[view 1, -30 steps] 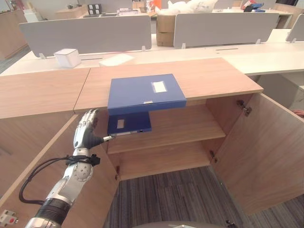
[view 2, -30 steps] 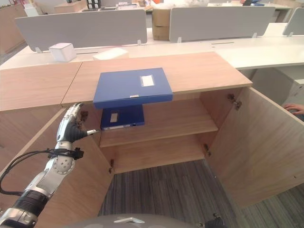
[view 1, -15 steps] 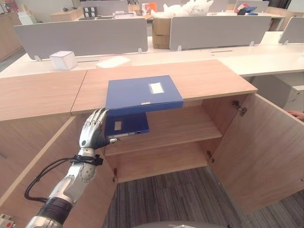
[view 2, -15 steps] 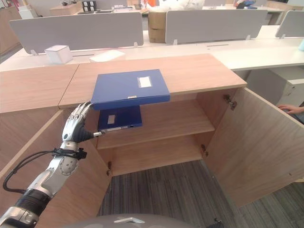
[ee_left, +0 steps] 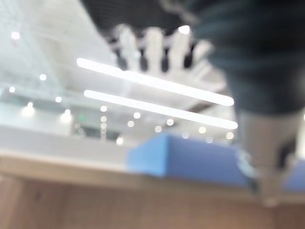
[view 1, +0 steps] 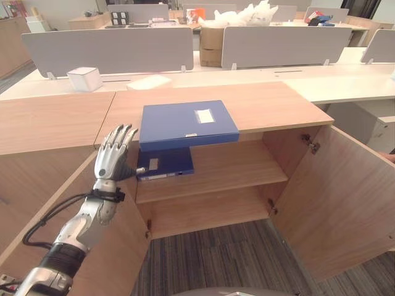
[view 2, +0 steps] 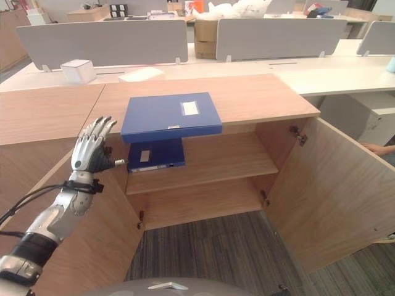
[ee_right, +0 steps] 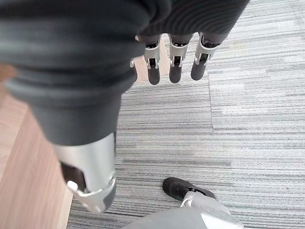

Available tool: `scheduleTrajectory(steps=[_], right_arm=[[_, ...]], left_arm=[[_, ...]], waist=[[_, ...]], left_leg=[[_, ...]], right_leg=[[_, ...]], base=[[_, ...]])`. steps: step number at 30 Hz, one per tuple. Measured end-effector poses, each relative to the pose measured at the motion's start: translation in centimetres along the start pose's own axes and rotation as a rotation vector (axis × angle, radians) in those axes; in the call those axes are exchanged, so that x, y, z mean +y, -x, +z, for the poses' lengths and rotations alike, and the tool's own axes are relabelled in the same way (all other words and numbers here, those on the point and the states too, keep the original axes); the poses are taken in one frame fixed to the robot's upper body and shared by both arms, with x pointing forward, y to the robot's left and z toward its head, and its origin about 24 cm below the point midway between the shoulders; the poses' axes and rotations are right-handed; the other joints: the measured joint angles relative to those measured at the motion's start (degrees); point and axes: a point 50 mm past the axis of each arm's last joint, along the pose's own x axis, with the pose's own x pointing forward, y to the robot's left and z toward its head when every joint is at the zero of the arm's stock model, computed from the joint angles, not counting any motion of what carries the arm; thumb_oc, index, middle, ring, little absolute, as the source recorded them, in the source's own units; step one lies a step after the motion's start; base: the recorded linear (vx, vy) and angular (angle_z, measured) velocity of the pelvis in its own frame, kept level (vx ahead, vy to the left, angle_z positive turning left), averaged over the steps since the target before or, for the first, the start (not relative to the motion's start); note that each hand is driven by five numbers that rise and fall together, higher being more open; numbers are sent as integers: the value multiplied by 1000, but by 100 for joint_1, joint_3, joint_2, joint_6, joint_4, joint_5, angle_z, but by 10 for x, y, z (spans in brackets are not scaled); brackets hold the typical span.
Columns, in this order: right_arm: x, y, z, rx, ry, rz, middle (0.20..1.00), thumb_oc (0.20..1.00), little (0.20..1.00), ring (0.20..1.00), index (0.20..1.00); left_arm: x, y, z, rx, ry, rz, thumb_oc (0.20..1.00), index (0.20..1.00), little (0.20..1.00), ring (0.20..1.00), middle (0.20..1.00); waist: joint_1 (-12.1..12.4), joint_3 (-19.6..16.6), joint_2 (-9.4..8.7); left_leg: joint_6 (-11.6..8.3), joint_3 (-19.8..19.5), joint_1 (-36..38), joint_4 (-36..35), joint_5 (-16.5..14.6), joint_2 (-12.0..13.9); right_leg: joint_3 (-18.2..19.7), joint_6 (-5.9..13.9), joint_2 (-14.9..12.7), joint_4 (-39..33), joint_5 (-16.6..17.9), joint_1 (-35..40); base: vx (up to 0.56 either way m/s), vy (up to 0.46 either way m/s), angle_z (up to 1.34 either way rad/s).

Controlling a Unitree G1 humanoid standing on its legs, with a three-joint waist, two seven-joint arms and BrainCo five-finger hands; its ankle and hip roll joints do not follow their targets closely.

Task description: Put the empty folder in the office cabinet

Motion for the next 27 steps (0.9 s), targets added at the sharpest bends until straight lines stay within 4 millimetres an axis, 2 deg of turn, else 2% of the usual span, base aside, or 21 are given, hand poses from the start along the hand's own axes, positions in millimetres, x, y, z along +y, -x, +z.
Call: scheduleTrajectory(steps=[3, 5, 12, 17, 27], right_arm=[[0, 0, -1, -1, 3, 1, 1000, 1000, 1000, 1000, 1000], [0, 0, -5, 16, 5, -1, 1000, 1000, 1000, 1000, 1000], [-1, 1, -8, 30, -3, -4, 1000, 1000, 1000, 1000, 1000], [-1, 1, -9, 32, -6, -5, 1000, 1000, 1000, 1000, 1000], [-3, 2, -17, 66, -9, -10, 1000, 1000, 1000, 1000, 1000]], left_arm=[[5, -12, 8, -54, -34, 9, 1000, 1000, 1000, 1000, 1000], [-1, -18, 15, -97, -68, -22, 1000, 1000, 1000, 1000, 1000], [-18, -17, 32, -210, -115, -109, 1000, 1000, 1000, 1000, 1000], [-22, -21, 34, -207, -114, -117, 1000, 1000, 1000, 1000, 1000], [-26, -23, 34, -209, -122, -137, 1000, 1000, 1000, 1000, 1000]], waist=[[-35, -14, 27], [-60, -31, 48], [-193, -60, 126], [-286, -69, 163], [-298, -91, 215]], left_leg=[[-1, 11, -1, 0, 0, 0], [-1, 32, -7, 0, 0, 0], [-4, 77, -16, 0, -3, 4], [0, 102, -21, 0, -11, 4], [0, 157, -27, 0, -20, 4]], right_leg=[[6, 0, 1, 0, 0, -9], [5, -1, 1, 0, -1, -12], [28, 1, 6, 0, 0, -47], [46, -1, 4, 0, -2, -60], [105, 2, 7, 0, 1, -92]], base=[[0, 0, 0], [0, 0, 0], [8, -3, -2], [4, -2, -1], [10, -3, -3]])
